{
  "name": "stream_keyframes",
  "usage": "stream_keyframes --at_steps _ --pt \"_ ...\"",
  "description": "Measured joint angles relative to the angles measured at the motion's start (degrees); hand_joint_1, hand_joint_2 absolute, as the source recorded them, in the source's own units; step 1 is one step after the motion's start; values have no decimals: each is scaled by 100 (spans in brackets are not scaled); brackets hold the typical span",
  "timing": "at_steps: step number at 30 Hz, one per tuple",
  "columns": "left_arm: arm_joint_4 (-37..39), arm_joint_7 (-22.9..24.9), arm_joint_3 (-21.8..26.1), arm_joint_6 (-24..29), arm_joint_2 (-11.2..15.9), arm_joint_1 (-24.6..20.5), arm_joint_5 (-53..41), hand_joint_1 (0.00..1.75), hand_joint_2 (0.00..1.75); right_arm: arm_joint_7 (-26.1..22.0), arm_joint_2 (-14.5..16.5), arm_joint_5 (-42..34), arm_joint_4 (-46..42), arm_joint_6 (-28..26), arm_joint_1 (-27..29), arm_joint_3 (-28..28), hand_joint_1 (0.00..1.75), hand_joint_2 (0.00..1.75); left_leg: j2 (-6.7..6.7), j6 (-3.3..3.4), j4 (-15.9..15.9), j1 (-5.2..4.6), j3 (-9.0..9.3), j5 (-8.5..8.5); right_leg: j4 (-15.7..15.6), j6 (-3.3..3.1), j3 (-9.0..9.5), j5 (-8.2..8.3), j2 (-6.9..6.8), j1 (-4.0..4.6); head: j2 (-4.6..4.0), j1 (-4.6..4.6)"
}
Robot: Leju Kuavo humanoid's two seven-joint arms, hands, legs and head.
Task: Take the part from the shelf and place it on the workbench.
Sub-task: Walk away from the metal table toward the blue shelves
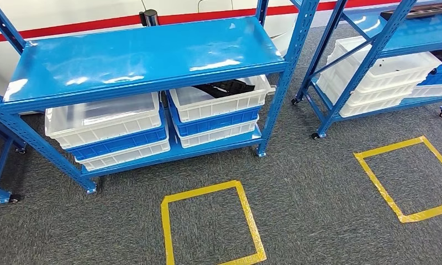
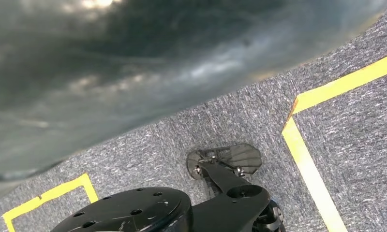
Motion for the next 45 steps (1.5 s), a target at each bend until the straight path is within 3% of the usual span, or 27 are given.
stream_keyframes --at_steps 12,15,17,19,22,28,31,32,34,35,36,38,41,42,43,45 --pt "0 -11 0 1 1 0 -16 0 0 40 0 -1 0 60 0 0 0 0 0 3 8 -6 -1 -2 -6 4 2 3 0 -2 0 0" --pt "0 -18 0 7 7 -1 -23 0 0 44 3 -2 0 78 1 0 0 0 8 40 29 -37 -6 -12 -29 36 3 22 11 -31 0 -3" --pt "0 -25 0 10 7 -3 -37 0 0 50 3 -5 0 91 2 0 0 0 40 91 -32 -8 35 21 10 54 -27 5 -17 -31 0 -2" --pt "0 -29 0 12 1 -3 -48 0 0 59 -1 -7 0 95 -4 -1 0 0 93 147 -102 32 82 66 359 25 -208 -173 -129 -21 0 26" --pt "0 -30 0 13 -4 1 -60 0 0 66 -4 -6 0 93 -23 -1 0 0 156 166 -115 35 81 79 1171 -40 -614 -531 -233 -25 0 59" --pt "0 -30 0 13 -4 2 -63 0 0 66 -4 -4 0 93 -25 -1 0 0 170 165 -114 35 77 78 1363 -45 -712 -598 -240 -26 0 56" --pt "0 -32 1 13 -4 3 -67 0 0 64 -4 -3 0 93 -17 -2 0 0 200 159 -113 35 70 74 1705 -20 -887 -679 -249 -34 0 57" --pt "0 -36 2 13 -9 3 -70 0 0 62 -11 -2 0 93 -11 -2 0 0 212 138 -110 47 74 65 1549 43 -805 -589 -263 -55 0 58" --pt "-2 -50 3 14 -11 1 -81 0 0 50 -16 1 0 93 -15 -3 0 0 229 -8 -114 48 112 16 737 93 -357 -296 -301 -88 0 45" --pt "-3 -57 4 15 -12 -1 -85 0 0 45 -19 1 0 93 -19 -3 0 0 233 -92 -120 59 136 -12 293 84 -109 -149 -316 -102 0 39" --pt "-4 -61 5 16 -9 -3 -87 0 0 42 -14 1 0 93 -25 -4 0 0 235 -162 -110 64 152 -42 108 20 4 -108 -320 -110 0 30" --pt "-5 -62 7 17 -10 -4 -87 0 0 43 -14 1 0 93 -22 -4 0 0 235 -197 176 97 36 -224 100 -76 30 -115 -317 -119 0 22" --pt "-4 -63 13 17 -10 1 -87 0 0 44 -15 1 0 93 -23 -4 0 0 233 -206 1344 94 -559 -736 100 -163 74 -156 -321 -73 0 16" --pt "-4 -63 16 17 -11 6 -87 0 0 44 -15 1 0 93 -20 -4 0 0 233 -199 1606 93 -718 -776 101 -183 94 -171 -319 -55 0 17" --pt "-4 -63 18 17 -12 11 -87 0 0 44 -15 1 0 93 -16 -4 0 0 233 -185 1644 93 -772 -694 102 -199 120 -185 -310 -42 0 18" --pt "-4 -63 22 18 -12 14 -87 0 0 44 -15 1 0 93 -9 -4 0 0 233 -143 1084 93 -570 -256 103 -205 192 -222 -281 -30 0 18"
